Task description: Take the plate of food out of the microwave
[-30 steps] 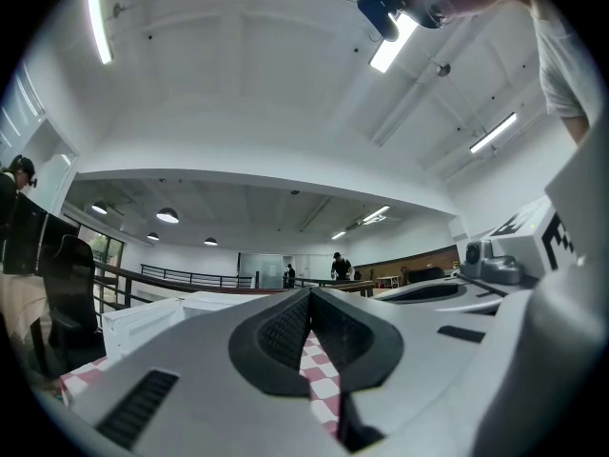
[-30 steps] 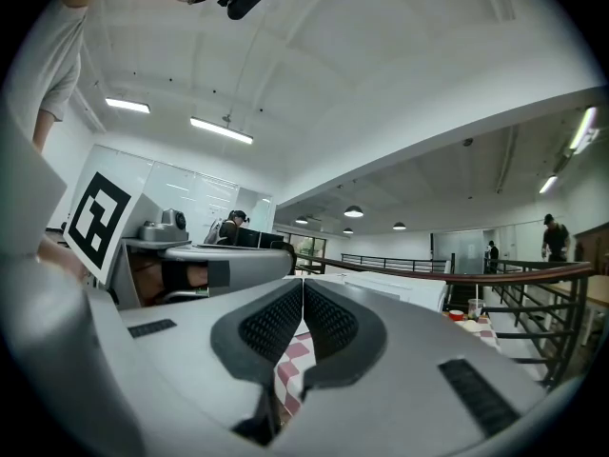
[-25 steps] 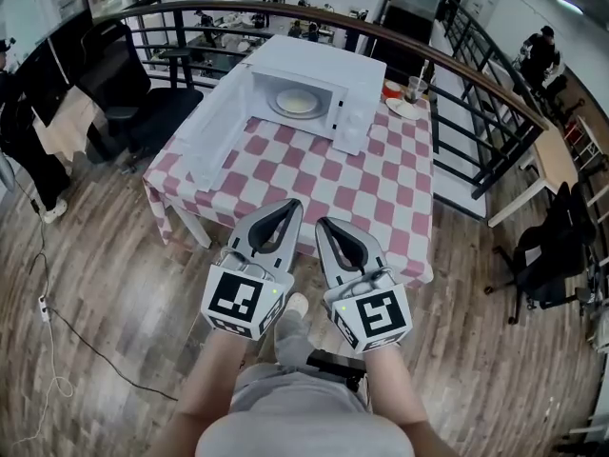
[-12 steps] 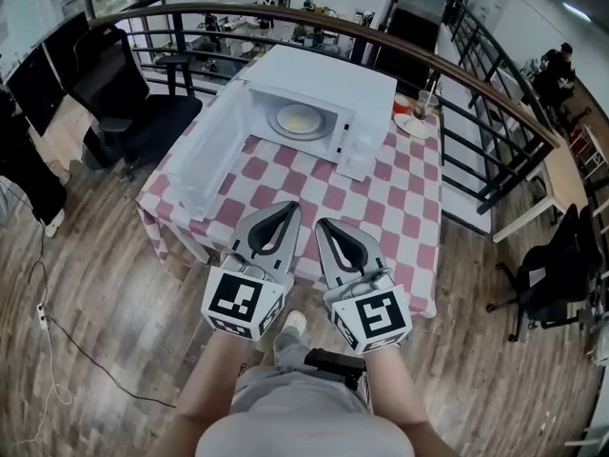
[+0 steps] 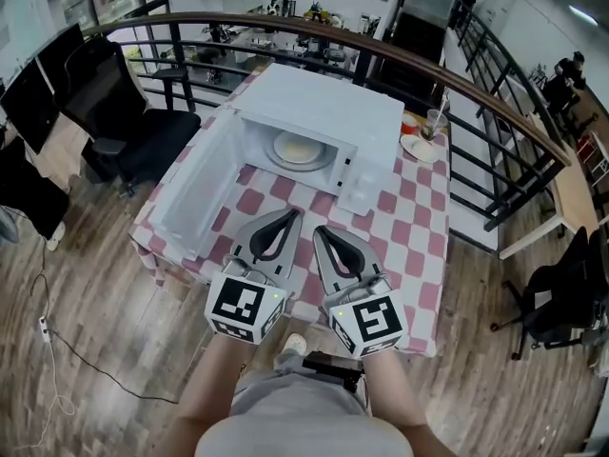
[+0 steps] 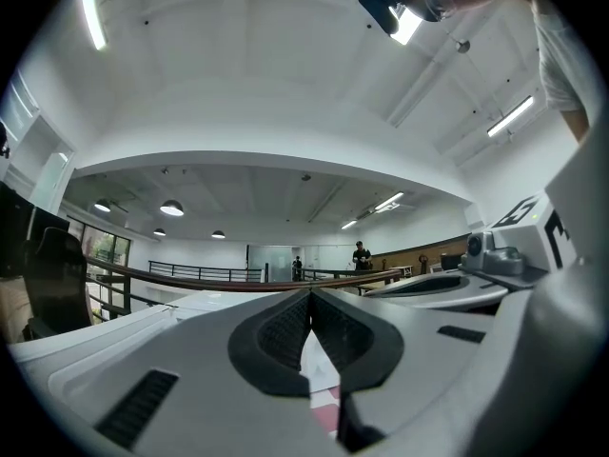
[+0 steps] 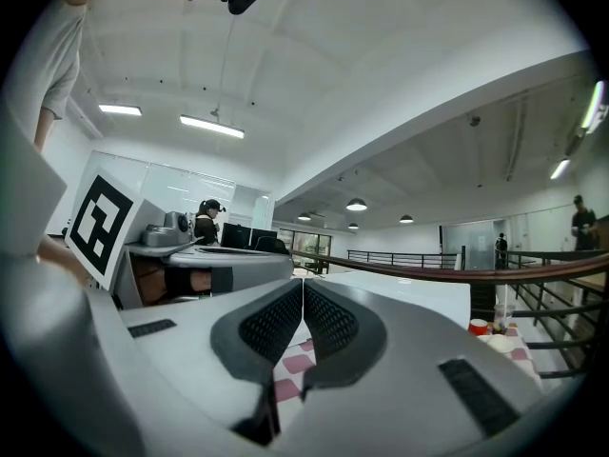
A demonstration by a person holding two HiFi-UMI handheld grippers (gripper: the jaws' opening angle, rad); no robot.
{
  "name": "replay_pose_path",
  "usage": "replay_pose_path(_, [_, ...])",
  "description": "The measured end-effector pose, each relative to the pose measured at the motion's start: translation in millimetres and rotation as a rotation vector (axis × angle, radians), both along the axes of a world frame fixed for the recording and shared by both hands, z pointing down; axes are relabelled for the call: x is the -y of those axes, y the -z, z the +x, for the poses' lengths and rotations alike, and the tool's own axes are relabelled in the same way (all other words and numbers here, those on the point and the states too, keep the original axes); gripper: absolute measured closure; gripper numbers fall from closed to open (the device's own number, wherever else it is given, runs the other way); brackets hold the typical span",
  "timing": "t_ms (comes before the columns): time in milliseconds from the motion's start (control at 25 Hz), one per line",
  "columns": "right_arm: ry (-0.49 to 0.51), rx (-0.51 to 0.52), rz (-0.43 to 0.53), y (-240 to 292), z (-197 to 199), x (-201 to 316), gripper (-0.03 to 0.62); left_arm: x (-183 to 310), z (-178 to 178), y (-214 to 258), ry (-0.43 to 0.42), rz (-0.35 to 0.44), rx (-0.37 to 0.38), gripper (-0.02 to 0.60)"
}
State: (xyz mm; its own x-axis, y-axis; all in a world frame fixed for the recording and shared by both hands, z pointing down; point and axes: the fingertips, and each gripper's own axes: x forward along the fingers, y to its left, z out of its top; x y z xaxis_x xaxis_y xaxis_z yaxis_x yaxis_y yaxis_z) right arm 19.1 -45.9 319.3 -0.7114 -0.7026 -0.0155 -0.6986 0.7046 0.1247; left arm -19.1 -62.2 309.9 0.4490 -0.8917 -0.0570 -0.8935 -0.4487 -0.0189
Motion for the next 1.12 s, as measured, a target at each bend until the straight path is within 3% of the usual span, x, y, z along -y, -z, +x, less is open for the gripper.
replay_pose_path(440, [0.038,-0.006,-0.016,-6,-8,63,0.566,60,-8,-15,0.004,-0.038,-0.004,0.574])
replay_pose_path(560, [0.037,-0.009,-0.016,-9,-7,73,0.567,72,-10,-22,0.002,-0.051,-0.013,0.516])
replay_pose_path(760, [0.012,-0.016,-0.032,-18,-3,86,0.567,89,-10,-37,-0.025,-0.072,-0.029,0.334])
replay_pose_path(920, [-0.009,-0.016,-0.048,-24,-4,95,0.566,103,-17,-59,-0.027,-0.139,-0.020,0.336])
replay_pose_path(1120, [-0.032,-0.019,-0.077,-32,-10,113,0.566,128,-28,-85,-0.036,-0.228,-0.065,0.348])
